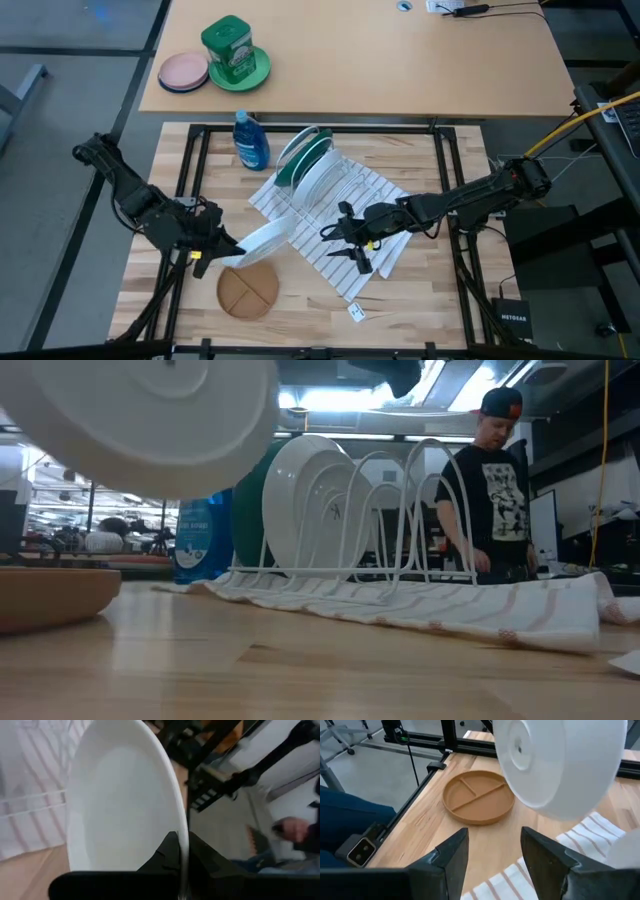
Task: Sort dishes
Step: Put the white plate into the white dish rack
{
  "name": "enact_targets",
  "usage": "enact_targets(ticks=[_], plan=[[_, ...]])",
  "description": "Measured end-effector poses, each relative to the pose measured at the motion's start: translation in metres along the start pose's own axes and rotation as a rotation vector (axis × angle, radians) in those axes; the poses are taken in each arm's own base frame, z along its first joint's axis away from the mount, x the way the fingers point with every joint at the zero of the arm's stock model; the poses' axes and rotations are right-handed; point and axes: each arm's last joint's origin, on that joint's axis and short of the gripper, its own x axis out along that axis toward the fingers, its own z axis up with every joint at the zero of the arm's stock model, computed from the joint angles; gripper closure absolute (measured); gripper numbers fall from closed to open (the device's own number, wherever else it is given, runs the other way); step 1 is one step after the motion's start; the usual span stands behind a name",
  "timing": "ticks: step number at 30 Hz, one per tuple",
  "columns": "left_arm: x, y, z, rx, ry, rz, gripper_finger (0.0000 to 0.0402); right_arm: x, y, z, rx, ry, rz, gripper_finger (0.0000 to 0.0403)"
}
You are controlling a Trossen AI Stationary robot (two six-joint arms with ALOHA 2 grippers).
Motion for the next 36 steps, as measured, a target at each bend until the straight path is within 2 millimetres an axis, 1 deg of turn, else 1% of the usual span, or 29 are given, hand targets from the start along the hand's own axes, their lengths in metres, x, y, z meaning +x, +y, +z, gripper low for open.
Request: enact_targets(ticks=[4,9,17,22,26,29,32,36], plan=[[0.004,-0.003,0.008,-0.015,-0.070,-0.026,0.0401,-0.010,0.000,0.000,0.001,0.036,0.000,0.0220],[0.010,0.001,0.020,0.006,-0.150,0.006,0.0401,-0.020,0.001,-0.005,0.005,0.128,0.000,0.0220],[0.022,0.009,0.044,-0.032,-0.277,0.017,0.0401,-0.024,0.001,-0.020,0.010,0.281,-0.005,0.0220],[0.038,0.016,0.057,-0.066,-0.312,0.008,0.0401,-0.025,0.001,-0.022,-0.024,0.310,0.002,0.0220],[0.056,0.024,0.069,-0.089,-0.336,-0.013,0.0401,-0.025,0.001,-0.023,-0.062,0.319,0.013,0.0220],[0.066,0.034,0.077,-0.084,-0.341,-0.004,0.0401,-0.025,0.001,-0.023,-0.068,0.321,0.016,0.0220],[0.070,0.045,0.084,-0.093,-0.348,0.021,0.0401,-0.025,0.002,-0.026,-0.085,0.334,0.029,0.0220],[0.071,0.058,0.093,-0.102,-0.363,0.050,0.0401,-0.025,0.002,-0.031,-0.104,0.350,0.035,0.0220]])
